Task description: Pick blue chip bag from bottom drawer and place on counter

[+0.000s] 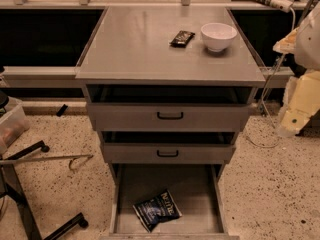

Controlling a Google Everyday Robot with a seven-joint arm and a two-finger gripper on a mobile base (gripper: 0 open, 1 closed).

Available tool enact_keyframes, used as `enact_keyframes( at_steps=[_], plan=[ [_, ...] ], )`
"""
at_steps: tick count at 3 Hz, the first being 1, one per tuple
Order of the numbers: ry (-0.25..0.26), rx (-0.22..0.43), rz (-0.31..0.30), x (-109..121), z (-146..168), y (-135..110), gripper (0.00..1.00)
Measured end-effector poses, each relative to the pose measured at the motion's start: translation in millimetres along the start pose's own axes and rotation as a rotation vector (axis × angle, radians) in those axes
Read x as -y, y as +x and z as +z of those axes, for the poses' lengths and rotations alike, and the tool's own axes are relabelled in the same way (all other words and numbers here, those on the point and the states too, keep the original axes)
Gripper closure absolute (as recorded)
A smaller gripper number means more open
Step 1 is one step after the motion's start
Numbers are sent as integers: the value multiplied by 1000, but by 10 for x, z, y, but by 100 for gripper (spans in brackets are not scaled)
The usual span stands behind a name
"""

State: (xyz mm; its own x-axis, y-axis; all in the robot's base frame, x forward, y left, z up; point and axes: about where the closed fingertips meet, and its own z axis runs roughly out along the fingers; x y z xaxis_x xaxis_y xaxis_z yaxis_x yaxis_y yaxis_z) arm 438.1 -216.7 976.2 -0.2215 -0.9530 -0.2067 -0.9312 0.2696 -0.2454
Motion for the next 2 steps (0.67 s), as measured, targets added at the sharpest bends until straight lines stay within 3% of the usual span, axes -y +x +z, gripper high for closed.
enact_keyframes(
  at_steps=[1,2],
  plan=[
    [0,0,0,0,0,0,0],
    [2,25,-2,21,223,-17,0]
  ],
)
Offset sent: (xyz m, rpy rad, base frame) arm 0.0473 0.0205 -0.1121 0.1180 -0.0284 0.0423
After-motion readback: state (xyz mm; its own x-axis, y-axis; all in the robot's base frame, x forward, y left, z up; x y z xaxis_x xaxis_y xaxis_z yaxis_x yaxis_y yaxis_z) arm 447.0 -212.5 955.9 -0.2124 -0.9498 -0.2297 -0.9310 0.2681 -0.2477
